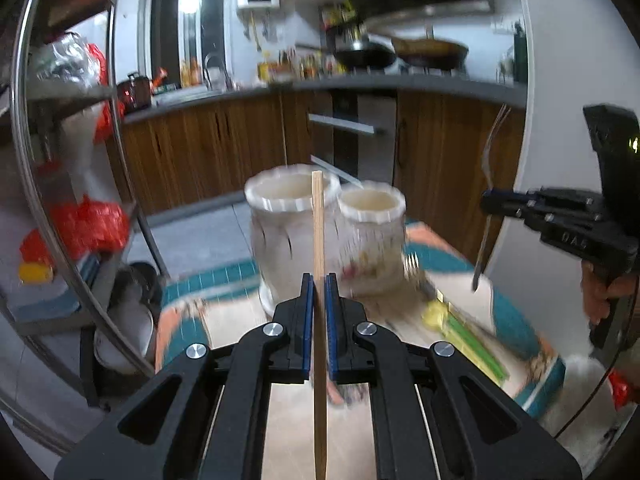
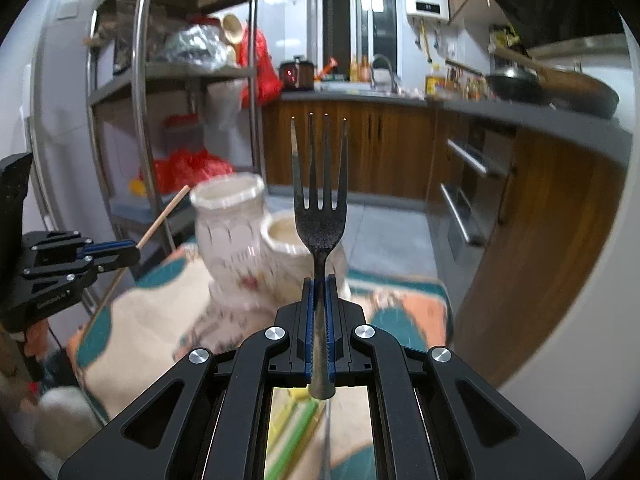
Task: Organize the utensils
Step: 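Lower the chopstick into the tall holder cup while the right tool drops the fork into the small cup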
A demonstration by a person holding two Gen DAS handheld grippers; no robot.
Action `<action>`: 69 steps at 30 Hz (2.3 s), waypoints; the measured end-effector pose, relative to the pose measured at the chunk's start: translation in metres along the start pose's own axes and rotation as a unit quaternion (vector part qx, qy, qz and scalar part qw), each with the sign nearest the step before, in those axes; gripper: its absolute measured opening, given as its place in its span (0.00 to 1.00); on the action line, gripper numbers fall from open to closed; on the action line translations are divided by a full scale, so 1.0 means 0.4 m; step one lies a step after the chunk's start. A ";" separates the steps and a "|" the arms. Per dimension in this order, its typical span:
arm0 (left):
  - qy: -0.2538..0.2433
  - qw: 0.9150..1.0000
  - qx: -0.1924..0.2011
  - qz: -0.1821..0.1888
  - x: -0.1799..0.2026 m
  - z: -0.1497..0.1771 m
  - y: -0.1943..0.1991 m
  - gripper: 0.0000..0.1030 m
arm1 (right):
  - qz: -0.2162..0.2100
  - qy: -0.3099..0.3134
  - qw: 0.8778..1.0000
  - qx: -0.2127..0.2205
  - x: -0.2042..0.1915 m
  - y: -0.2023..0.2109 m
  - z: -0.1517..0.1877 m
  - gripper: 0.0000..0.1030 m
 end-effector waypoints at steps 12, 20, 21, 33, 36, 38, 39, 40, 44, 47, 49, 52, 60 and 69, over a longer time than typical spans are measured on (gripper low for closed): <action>0.042 0.993 0.111 0.017 -0.092 -0.284 -0.061 0.06 | -0.030 -0.045 0.996 0.071 0.003 -0.056 -0.209 0.06; 0.076 0.986 0.149 -0.003 -0.139 -0.351 -0.171 0.06 | -0.032 -0.074 0.994 0.077 0.012 -0.139 -0.233 0.06; 0.078 0.986 0.148 -0.010 -0.145 -0.348 -0.184 0.06 | -0.032 -0.076 0.994 0.075 0.011 -0.150 -0.228 0.06; 0.068 0.993 0.093 -0.030 -0.150 -0.216 -0.256 0.06 | -0.047 -0.081 0.996 0.001 -0.012 -0.279 -0.126 0.06; 0.067 0.995 0.075 -0.028 -0.148 -0.192 -0.250 0.06 | -0.048 -0.078 0.996 -0.010 -0.020 -0.290 -0.109 0.06; 0.066 0.995 0.059 -0.034 -0.148 -0.175 -0.250 0.06 | -0.047 -0.078 0.996 -0.016 -0.021 -0.294 -0.104 0.06; 0.065 0.996 0.054 -0.035 -0.147 -0.170 -0.252 0.06 | -0.046 -0.078 0.996 -0.019 -0.022 -0.296 -0.099 0.06; 0.062 0.996 0.052 -0.039 -0.146 -0.165 -0.249 0.06 | -0.043 -0.078 0.996 -0.022 -0.021 -0.298 -0.096 0.06; 0.047 0.996 0.043 -0.055 -0.139 -0.157 -0.244 0.06 | -0.038 -0.081 0.996 -0.029 -0.013 -0.305 -0.085 0.06; 0.048 0.996 0.043 -0.058 -0.141 -0.158 -0.242 0.06 | -0.039 -0.084 0.995 -0.039 -0.013 -0.312 -0.074 0.06; 0.052 0.996 0.043 -0.059 -0.144 -0.160 -0.237 0.06 | -0.036 -0.085 0.995 -0.043 -0.011 -0.319 -0.070 0.06; 0.057 0.995 0.048 -0.063 -0.151 -0.166 -0.225 0.13 | -0.033 -0.089 0.995 -0.045 -0.007 -0.324 -0.070 0.06; 0.057 0.994 0.065 -0.063 -0.150 -0.181 -0.188 0.31 | -0.026 -0.092 0.994 -0.050 -0.008 -0.338 -0.079 0.06; 0.052 0.995 0.063 -0.064 -0.143 -0.181 -0.173 0.31 | -0.022 -0.094 0.994 -0.055 -0.013 -0.341 -0.081 0.11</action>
Point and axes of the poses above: each gripper's, at about its wrist camera, not at the fingertips, and y roughly against the way its jaws point, x to its right, z to its underside, the point moved 7 cm from there along -y, roughly the way its jaws point, and after that the axes turned 6 degrees about z, right-handed, at the moved point
